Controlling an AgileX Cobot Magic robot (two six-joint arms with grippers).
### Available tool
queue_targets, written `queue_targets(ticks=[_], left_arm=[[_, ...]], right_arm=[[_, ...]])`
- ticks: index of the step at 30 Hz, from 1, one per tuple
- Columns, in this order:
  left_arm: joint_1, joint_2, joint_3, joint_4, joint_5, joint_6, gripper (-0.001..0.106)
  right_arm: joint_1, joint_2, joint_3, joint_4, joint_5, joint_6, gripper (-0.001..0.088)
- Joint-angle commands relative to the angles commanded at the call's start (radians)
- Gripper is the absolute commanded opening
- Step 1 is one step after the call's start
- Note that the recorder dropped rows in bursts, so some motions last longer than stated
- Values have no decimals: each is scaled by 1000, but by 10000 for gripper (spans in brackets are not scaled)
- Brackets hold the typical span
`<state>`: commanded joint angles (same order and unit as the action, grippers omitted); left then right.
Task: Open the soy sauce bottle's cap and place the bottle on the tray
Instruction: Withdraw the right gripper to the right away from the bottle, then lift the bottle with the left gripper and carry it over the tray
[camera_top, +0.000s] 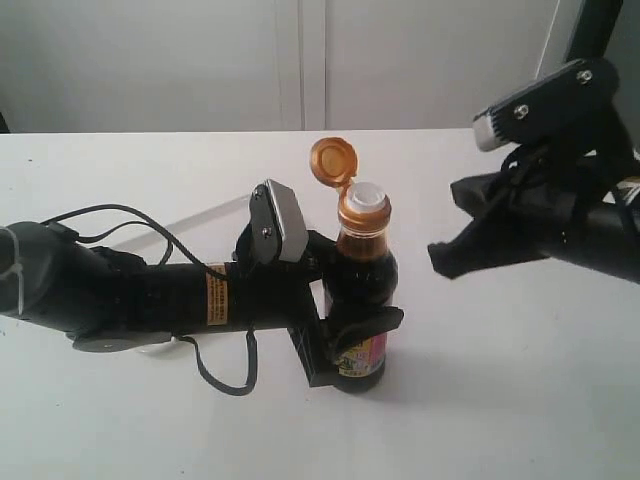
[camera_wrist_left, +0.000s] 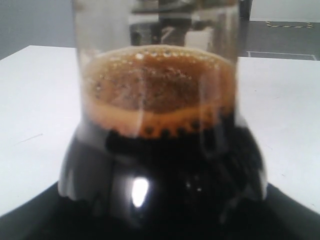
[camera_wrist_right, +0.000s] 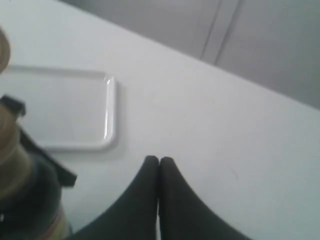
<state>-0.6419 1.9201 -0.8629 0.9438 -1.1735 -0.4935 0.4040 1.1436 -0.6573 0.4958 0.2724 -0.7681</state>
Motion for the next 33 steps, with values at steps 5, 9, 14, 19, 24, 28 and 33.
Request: queue_targets(ticks=[5, 9, 14, 19, 24, 28, 33], left_arm=[[0, 0, 0, 0, 1, -4, 0], [0, 0, 0, -3, 1, -26, 0], [0, -28, 0, -41, 24, -64, 0], [0, -113, 0, -47, 69, -82, 0], [0, -211, 0, -86, 83, -88, 0], [2, -273, 0, -228, 206, -77, 0], [10, -286, 0, -273, 250, -42, 0]], right_arm=[[-92, 0, -32, -16, 274, 20, 0], [-191, 0, -32, -302, 389, 377, 0], [-245, 0, -30, -426, 360, 600, 0], [-245, 0, -28, -402, 278, 600, 0], [-245, 0, -28, -371, 277, 600, 0], [-245, 0, -28, -350, 277, 600, 0], [-245, 0, -28, -346, 270, 600, 0]])
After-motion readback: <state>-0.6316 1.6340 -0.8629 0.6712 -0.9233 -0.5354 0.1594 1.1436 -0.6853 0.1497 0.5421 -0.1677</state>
